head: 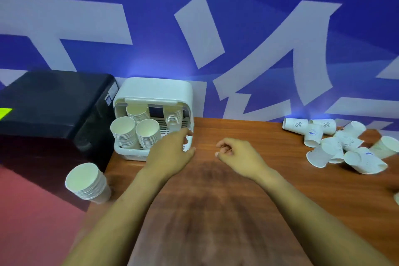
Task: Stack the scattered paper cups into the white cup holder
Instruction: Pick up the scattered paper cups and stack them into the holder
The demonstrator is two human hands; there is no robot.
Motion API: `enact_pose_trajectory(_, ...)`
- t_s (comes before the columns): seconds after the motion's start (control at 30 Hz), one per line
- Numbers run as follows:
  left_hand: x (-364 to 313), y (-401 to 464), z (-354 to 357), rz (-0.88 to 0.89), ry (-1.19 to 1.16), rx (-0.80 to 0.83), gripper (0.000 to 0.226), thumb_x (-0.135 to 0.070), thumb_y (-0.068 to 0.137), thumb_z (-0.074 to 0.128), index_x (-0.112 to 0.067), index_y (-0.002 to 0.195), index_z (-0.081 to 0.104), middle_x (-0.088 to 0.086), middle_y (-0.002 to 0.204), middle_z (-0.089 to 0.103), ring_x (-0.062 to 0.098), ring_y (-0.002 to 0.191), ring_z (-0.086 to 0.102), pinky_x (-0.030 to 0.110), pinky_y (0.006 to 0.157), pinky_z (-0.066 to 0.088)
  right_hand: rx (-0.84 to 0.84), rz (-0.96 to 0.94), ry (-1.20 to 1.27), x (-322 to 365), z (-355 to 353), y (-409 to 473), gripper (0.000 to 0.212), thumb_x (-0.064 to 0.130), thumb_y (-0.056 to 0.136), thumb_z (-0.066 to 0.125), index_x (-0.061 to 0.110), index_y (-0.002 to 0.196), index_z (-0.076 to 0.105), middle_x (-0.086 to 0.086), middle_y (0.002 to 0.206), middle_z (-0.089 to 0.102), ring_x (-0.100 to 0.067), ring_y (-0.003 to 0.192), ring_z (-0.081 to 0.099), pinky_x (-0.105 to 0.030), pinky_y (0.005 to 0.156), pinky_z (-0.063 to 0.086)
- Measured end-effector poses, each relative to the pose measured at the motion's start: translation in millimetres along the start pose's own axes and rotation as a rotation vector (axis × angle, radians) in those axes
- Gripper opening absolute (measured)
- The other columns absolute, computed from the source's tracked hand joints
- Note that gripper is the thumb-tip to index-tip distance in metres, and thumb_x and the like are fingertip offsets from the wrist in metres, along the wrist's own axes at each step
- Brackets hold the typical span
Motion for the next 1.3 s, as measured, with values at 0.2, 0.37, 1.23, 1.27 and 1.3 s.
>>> enact_pose_trajectory(0.2, -103.3, -17.7, 71.9, 0.041, 0.021, 0.048, 0.039, -0.036, 0.086, 0.061, -0.028, 0.124, 0.053, -0.008, 0.111, 0.061, 0.015, 0.101, 0.058, 0.03, 0.085, 0.047, 0.006, 0.089, 0.002, -104.1, -71.0, -54.5, 0.021, 0.031, 0.085, 0.066, 0.024, 0.104, 0.066, 0.008, 0.089, 0.064, -0.011, 0.084, 0.061, -0.031, 0.083, 0.049)
enact_pose_trajectory(0.37, -161.5, -30.8, 112.6, 0.075, 0.084, 0.134, 0.04, -0.039, 0.086, 0.061, -0.03, 0.125, 0.051, -0.007, 0.113, 0.062, 0.017, 0.103, 0.058, 0.031, 0.085, 0.048, -0.011, 0.144, 0.031, -153.9, -110.5, -90.0, 0.019, 0.03, 0.085, 0.065, 0.024, 0.103, 0.066, 0.009, 0.089, 0.066, -0.011, 0.088, 0.062, -0.031, 0.084, 0.049)
enact_pose_trajectory(1.23, -412.0, -15.6, 324.6, 0.28, 0.087, 0.424, 0.048, -0.033, 0.084, 0.064, -0.027, 0.129, 0.049, -0.004, 0.126, 0.055, 0.015, 0.116, 0.053, 0.036, 0.096, 0.045, -0.173, 0.307, 0.004, -409.6, -304.5, -173.9, 0.039, 0.027, 0.086, 0.063, 0.022, 0.124, 0.055, 0.007, 0.096, 0.063, -0.015, 0.092, 0.059, -0.032, 0.083, 0.048)
enact_pose_trajectory(1.27, -429.5, -21.4, 345.6, 0.287, 0.102, 0.458, 0.048, -0.033, 0.084, 0.064, -0.026, 0.129, 0.048, -0.003, 0.127, 0.054, 0.016, 0.117, 0.051, 0.035, 0.097, 0.044, -0.159, 0.3, -0.001, -428.6, -312.7, -178.8, 0.04, 0.026, 0.086, 0.063, 0.022, 0.125, 0.054, 0.006, 0.099, 0.062, -0.014, 0.093, 0.058, -0.03, 0.082, 0.047)
enact_pose_trajectory(1.3, -447.6, -26.5, 365.4, 0.3, 0.114, 0.48, 0.048, -0.033, 0.084, 0.064, -0.025, 0.129, 0.048, -0.002, 0.127, 0.052, 0.017, 0.117, 0.051, 0.035, 0.097, 0.044, -0.14, 0.292, -0.016, -446.8, -319.9, -183.7, 0.04, 0.026, 0.087, 0.063, 0.021, 0.126, 0.054, 0.005, 0.103, 0.061, -0.014, 0.095, 0.057, -0.028, 0.081, 0.044)
Point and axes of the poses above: each hand's wrist, its own y-axis towards the middle knuckle, its own z-axis out of the palm, x = y × z, the point moved 5 cm from there along y, towards the middle knuckle
